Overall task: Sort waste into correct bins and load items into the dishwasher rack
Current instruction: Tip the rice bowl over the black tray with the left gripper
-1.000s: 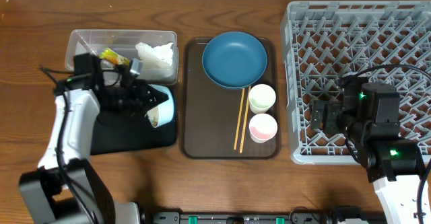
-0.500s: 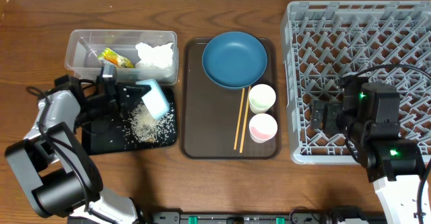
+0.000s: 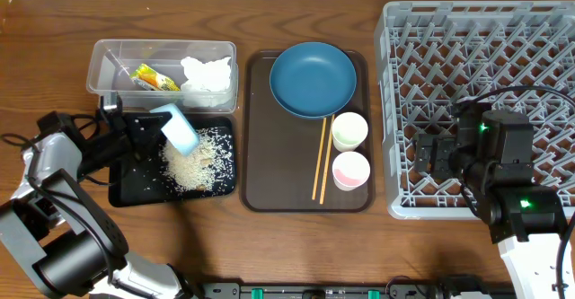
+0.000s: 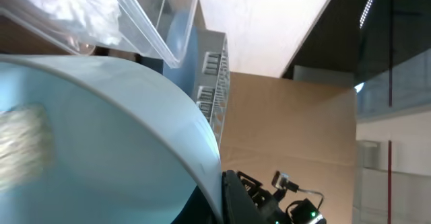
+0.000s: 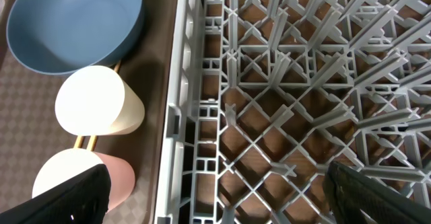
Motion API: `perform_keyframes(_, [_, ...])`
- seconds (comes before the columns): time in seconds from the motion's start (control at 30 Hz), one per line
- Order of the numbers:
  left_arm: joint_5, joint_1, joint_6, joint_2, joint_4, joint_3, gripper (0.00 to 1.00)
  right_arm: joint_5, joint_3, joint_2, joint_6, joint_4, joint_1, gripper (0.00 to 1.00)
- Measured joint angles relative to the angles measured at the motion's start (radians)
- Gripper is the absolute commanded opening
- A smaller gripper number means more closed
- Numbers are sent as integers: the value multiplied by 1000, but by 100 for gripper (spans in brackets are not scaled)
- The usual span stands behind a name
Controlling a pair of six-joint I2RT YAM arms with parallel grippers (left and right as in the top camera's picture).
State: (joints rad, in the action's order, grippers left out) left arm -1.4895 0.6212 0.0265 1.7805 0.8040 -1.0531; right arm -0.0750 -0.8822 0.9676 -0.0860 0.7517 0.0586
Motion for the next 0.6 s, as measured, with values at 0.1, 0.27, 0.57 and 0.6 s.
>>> perform_keyframes(0.1, [-26,-2,17,0,-2,0,6,0,0,0,0,0,0,99])
perform_keyframes(0.27, [-7,-2,2,0,-19,0,6,0,0,0,0,1,0,99])
perform_keyframes(0.57, [-23,-2,-27,0,-51,0,6,0,0,0,0,2,0,99])
perform_keyframes(0.6, [-22,-2,-29,0,-56,0,6,0,0,0,0,1,0,99])
